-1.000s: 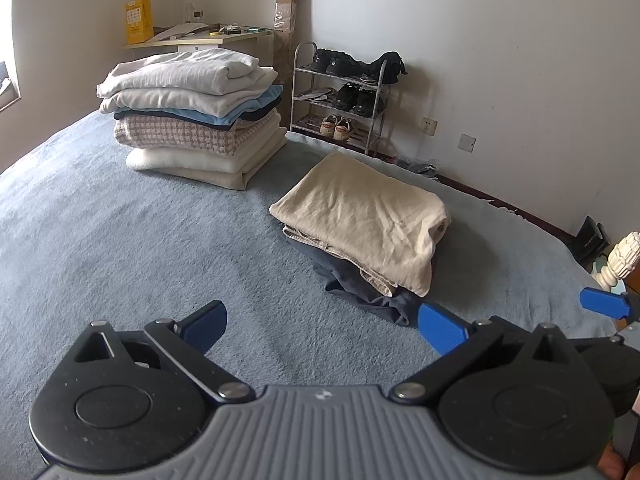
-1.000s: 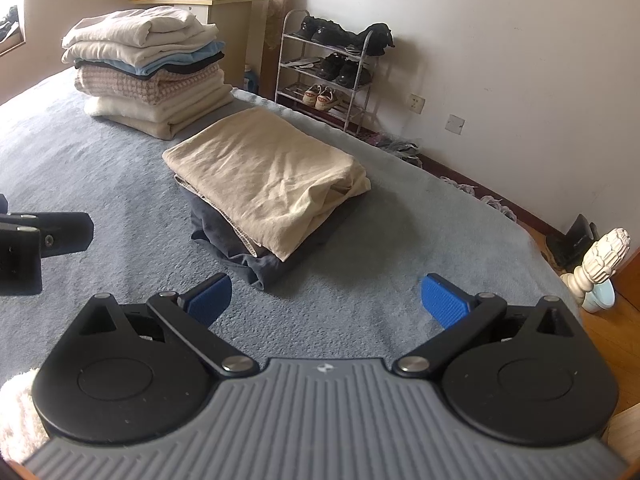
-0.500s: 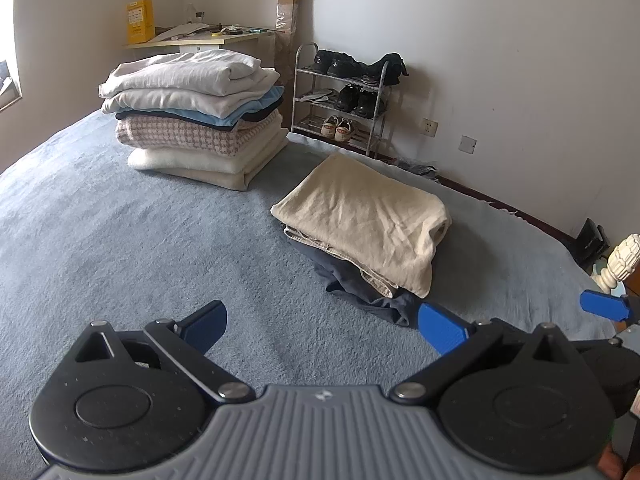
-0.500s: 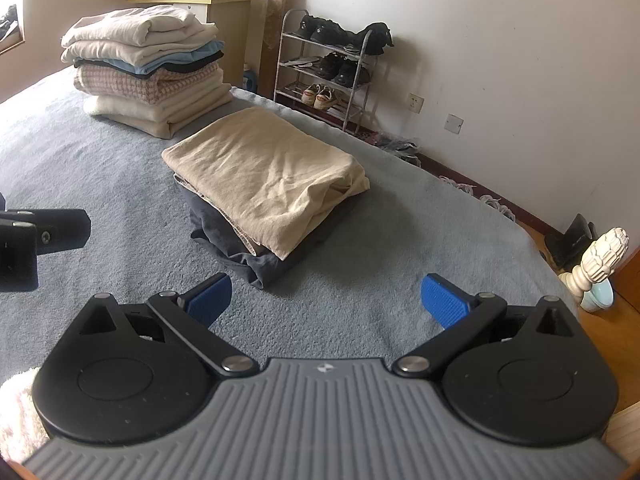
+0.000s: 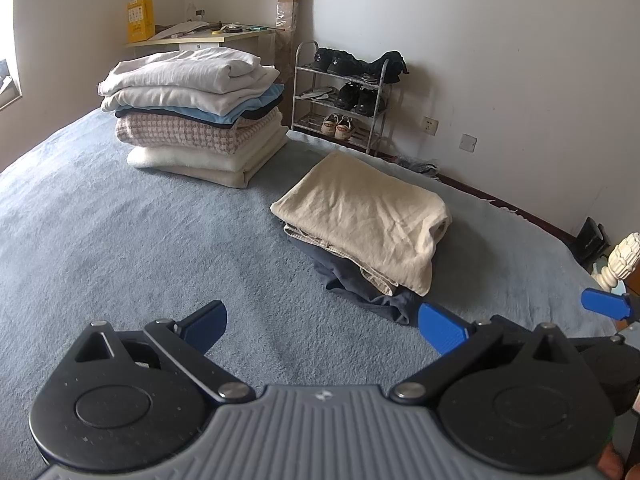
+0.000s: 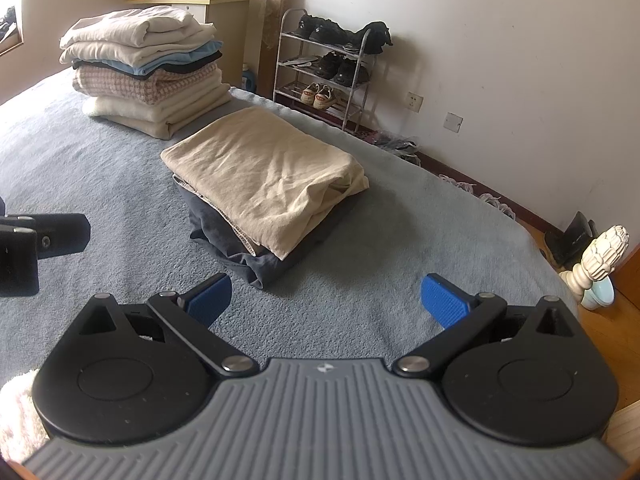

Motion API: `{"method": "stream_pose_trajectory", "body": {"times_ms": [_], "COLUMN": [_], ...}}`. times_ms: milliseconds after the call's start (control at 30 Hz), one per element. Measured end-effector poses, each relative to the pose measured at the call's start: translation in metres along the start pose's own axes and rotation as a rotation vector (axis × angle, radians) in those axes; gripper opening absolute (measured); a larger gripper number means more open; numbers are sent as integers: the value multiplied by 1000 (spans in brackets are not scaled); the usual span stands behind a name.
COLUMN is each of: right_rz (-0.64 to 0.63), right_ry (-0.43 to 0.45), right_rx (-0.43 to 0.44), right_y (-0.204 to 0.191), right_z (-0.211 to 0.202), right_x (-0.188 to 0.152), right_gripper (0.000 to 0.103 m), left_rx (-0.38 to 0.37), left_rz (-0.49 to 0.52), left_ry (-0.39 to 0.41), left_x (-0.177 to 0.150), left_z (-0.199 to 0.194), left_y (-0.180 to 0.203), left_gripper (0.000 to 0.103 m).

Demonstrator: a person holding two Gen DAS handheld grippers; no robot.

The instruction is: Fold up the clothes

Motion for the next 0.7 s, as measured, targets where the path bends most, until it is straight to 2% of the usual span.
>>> {"method": "stream_pose_trajectory", "body": {"times_ms": [233,333,433,567,633,700], "right_rz": [9,21,62,214,288,350], "right_ry": [7,81,102,1,-73,-127], "right_rx": [14,74,175,272,320,359], "right_y": [2,2,0,-3,-8,-17], "right_z": [6,13,40,97,125,147], "right_x": [-1,2,3,9,10,12], "right_gripper": [102,102,102,100,95,84], "left_rx": [10,33,70,117,132,147], "left_rz": [0,-13,-21,-23,-24,-18], "left_ry": [-7,-6,9,15,10,5], "left_x": [-4,-6,-5,-5,-7,-9], "left_z": [2,3,1,-3,-6,-8], "left_y": [-6,-16,-30,-48,-55,-59], "left_gripper": [103,103,102,102,102,102]}}
Point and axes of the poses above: each gripper's, at about its wrist camera, not at the fingertips, and z roughly the way its jaws point, y to its right, x to its top, the point moved 10 cm from there along z, roughly the way its jaws point, and after that the axes turned 13 degrees about -x, right-handed, at the moved point
